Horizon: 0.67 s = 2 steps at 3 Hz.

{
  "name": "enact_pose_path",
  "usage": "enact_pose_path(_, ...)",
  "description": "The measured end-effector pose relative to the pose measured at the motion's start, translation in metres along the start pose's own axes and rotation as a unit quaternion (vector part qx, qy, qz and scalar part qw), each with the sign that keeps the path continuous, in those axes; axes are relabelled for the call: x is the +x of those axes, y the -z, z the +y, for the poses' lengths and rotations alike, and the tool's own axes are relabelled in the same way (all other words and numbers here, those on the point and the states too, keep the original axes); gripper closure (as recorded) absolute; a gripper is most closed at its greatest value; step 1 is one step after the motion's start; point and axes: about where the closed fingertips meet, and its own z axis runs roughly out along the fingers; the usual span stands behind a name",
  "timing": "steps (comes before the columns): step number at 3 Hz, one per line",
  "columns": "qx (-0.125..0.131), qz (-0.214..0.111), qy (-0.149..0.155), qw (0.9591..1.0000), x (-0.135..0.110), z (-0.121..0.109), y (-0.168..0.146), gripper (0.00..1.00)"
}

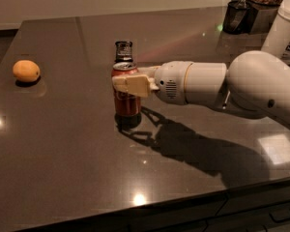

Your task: Place coke can upright

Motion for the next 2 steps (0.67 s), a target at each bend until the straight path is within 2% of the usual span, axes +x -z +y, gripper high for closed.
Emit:
enact_pose_path(1,0.013,0.020,0.014,0.9996,-0.0041,-0.0050,-0.0036,0.81)
enact_pose_path(2,0.016,0.038,0.031,0.9987,-0.0104,-0.0071,-0.0059,0.58)
